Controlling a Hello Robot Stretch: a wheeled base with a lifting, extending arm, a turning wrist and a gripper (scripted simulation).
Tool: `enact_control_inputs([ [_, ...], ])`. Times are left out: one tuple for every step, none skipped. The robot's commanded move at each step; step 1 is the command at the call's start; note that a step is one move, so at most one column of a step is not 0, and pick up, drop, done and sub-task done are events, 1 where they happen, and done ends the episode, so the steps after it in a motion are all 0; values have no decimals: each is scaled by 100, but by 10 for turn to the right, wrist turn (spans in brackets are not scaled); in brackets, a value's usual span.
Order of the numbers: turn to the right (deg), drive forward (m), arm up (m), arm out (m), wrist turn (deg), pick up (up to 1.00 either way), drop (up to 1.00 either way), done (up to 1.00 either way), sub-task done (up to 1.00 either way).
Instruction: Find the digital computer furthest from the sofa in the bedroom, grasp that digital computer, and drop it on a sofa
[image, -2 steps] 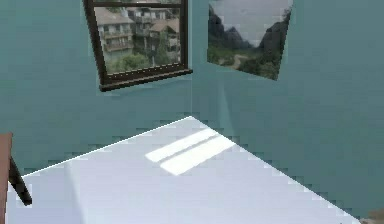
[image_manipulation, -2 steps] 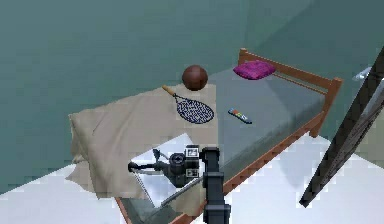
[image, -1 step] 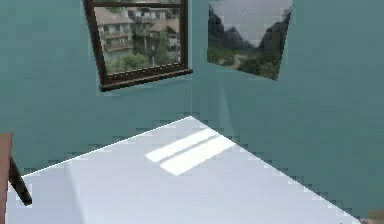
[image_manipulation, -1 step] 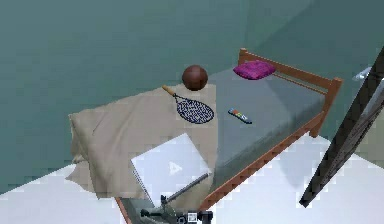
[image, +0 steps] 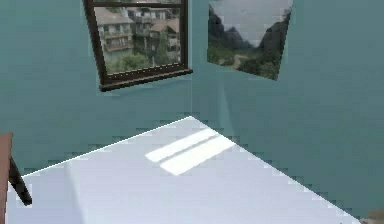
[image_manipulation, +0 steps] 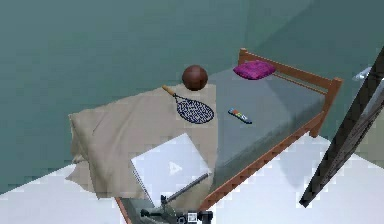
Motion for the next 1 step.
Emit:
enact_control_inputs([
  [0,0,10,0,0,0,0,0,0],
])
